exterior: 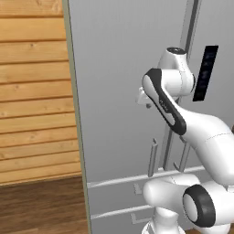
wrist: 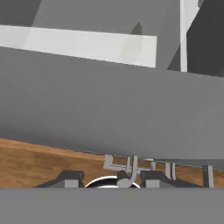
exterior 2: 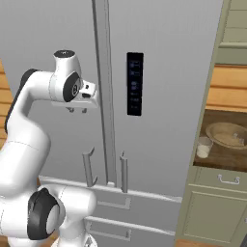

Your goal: Grab a lemon wedge from the fridge and one ice cube from the ice bowl, and put them in the glass of lemonade.

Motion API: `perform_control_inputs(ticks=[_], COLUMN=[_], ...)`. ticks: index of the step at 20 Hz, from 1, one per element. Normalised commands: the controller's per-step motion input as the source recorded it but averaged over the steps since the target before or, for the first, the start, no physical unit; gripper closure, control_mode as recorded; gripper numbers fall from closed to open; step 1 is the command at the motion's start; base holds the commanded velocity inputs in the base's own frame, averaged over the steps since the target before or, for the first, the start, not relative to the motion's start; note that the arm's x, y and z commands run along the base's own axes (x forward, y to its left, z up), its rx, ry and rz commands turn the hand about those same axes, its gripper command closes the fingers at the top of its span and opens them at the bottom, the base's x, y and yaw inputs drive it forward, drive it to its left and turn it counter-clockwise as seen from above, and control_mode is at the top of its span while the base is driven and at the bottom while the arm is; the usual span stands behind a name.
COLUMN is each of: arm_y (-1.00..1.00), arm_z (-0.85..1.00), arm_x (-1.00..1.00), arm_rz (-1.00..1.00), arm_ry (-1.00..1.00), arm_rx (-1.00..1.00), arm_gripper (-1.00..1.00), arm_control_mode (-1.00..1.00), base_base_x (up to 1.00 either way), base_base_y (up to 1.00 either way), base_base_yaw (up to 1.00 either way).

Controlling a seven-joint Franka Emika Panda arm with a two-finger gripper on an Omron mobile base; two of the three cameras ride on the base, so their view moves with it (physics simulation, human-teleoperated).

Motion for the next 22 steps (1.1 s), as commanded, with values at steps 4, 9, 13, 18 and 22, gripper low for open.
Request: perform_control_inputs(ticks=[4,9,13,18,22], arm_y=[0.0,-0.2,-0.28,0.0,-0.03], arm_z=[0.0,-0.13,-0.32,-0.02,-0.02], arm_x=[-0.44,-0.67,-0.63,-0.07,-0.06], arm_rz=[0.0,0.0,-0.1,0.0,0.0], arm_ry=[0.0,0.04,0.0,0.0,0.0], arm_rx=[0.01,0.07,0.1,0.0,0.0], arm_gripper=[-1.0,-1.0,-1.0,-1.0,-1.0], arm_control_mode=[-1.0,-1.0,-1.0,-1.0,1.0], base_base_x=[0.0,0.0,0.0,0.0,-0.04], base_base_y=[0.0,0.0,0.0,0.0,-0.18], base_base_yaw=[0.0,0.0,0.0,0.0,0.0])
